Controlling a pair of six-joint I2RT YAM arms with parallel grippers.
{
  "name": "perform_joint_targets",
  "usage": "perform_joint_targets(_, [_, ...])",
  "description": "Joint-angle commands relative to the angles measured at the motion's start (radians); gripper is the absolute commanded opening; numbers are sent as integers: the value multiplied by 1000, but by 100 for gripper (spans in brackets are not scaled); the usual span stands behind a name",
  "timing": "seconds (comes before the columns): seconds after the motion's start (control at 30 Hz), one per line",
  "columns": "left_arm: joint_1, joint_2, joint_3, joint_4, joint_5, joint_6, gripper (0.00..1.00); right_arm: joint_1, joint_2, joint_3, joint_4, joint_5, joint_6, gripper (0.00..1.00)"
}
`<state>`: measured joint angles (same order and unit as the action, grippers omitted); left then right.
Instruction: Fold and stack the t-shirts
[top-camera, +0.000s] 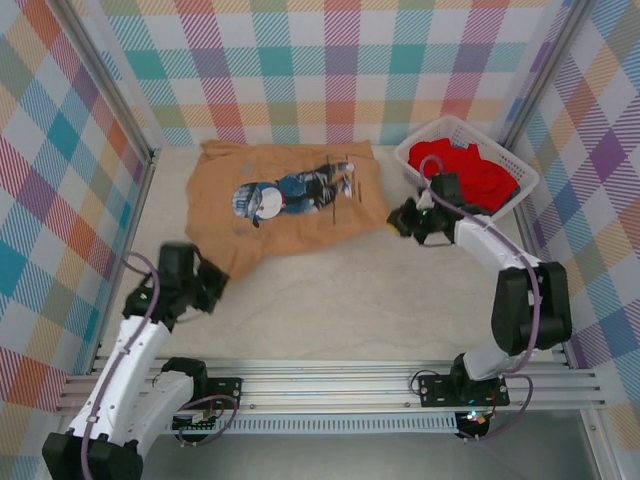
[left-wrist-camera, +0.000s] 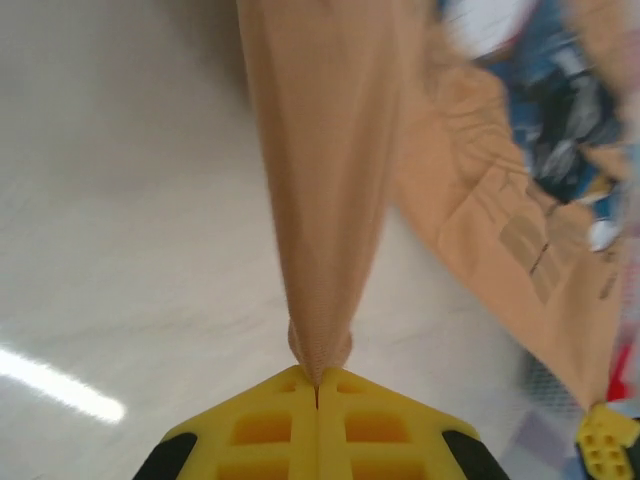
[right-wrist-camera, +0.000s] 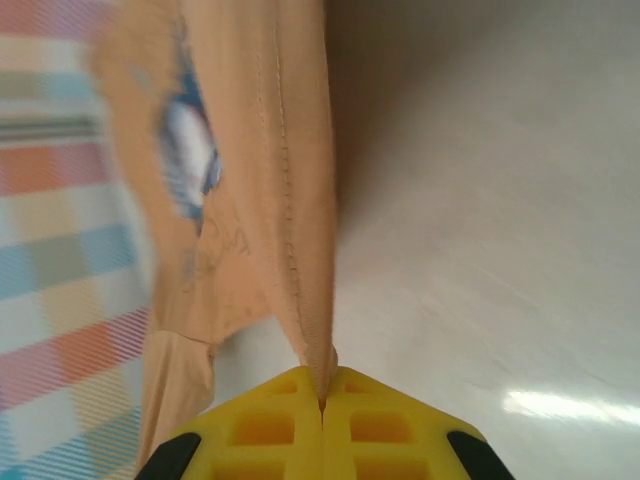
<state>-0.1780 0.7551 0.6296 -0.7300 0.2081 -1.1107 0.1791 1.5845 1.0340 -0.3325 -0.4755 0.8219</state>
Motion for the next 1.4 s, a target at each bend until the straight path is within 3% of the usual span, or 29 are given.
perform_joint_targets(0.0, [-92, -65, -76, 24, -17, -120, 0, 5, 40, -56, -32, 33, -75, 0])
perform_joint_targets(0.2, [-140, -89, -168, -67, -45, -190, 0, 12, 84, -69, -112, 124, -108, 0])
perform_joint_targets(0.37, [-160, -124, -111, -148, -116, -215, 0, 35, 52, -98, -166, 192, -99, 0])
perform_joint_targets(0.5, [-307, -64, -94, -197, -169, -338, 0, 45, 35, -115, -209, 250, -108, 0])
perform_joint_targets(0.6, [-412, 106, -77, -124, -147, -355, 0, 45, -13, -131, -270, 323, -121, 0])
perform_joint_targets(0.73, [-510, 433, 80, -4, -93, -212, 0, 41, -135, -175, -343, 468, -105, 0])
perform_joint_targets(0.83, [-559, 584, 254, -28, -123, -113, 0, 40, -204, -208, -320, 488, -90, 0])
perform_joint_targets(0.97, [-514, 537, 486, -207, -323, -64, 0, 68, -241, -109, -272, 444, -154, 0])
perform_joint_targets(1.1, [-462, 491, 893, -419, -698, 62, 0, 86, -234, 127, -221, 367, -256, 0])
perform_joint_targets(1.2, [-456, 465, 1094, -304, -854, 260, 0, 101, -234, 294, -184, 334, -301, 0])
perform_joint_targets(1.37, [-454, 488, 1394, -151, -953, 534, 0, 110, -281, 461, -88, 310, -299, 0])
